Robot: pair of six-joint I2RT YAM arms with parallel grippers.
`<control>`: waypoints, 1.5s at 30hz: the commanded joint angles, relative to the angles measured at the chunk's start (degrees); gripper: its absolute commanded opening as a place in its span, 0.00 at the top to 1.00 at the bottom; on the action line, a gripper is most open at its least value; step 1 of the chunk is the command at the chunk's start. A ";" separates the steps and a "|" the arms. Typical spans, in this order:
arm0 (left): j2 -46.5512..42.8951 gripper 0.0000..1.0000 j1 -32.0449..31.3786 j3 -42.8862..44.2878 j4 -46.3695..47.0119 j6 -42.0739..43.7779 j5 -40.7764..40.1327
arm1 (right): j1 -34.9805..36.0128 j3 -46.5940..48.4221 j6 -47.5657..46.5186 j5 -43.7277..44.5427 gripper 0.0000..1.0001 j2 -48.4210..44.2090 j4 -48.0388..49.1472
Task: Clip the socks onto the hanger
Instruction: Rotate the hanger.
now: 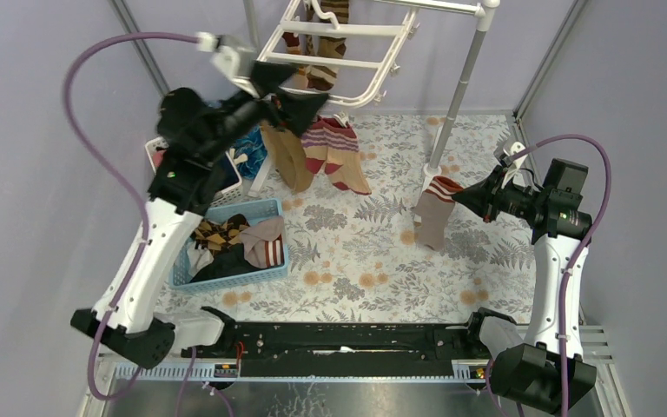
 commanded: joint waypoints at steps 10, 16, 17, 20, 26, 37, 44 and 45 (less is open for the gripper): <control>25.43 0.03 -31.14 27.89 -18.86 27.84 -44.22 | -0.30 -0.66 1.66 -2.47 1.00 -1.12 2.54; 35.05 0.08 -31.17 42.88 -25.02 28.19 -47.93 | -0.36 -0.97 1.83 -2.69 1.00 -1.47 2.84; 35.61 0.10 -31.17 43.60 -25.00 28.07 -48.93 | -0.30 -0.99 1.83 -2.73 1.00 -1.47 2.85; 36.17 0.10 -30.94 44.42 -24.85 27.71 -50.55 | -0.32 -1.06 2.01 -2.89 1.00 -1.57 3.01; 37.15 0.18 -26.96 47.41 -29.69 20.11 -43.47 | -0.33 -1.16 2.30 -3.02 1.00 -1.64 3.21; 38.65 0.24 -24.16 48.99 -32.16 14.40 -32.67 | -0.32 -1.34 2.64 -2.91 1.00 -1.64 3.68; 38.71 0.23 -23.70 49.36 -31.51 12.42 -30.53 | -0.35 -1.34 2.64 -2.99 1.00 -1.64 3.73; 38.97 0.23 -23.70 49.39 -31.57 12.56 -30.79 | -0.30 -1.34 2.64 -2.99 1.00 -1.72 3.72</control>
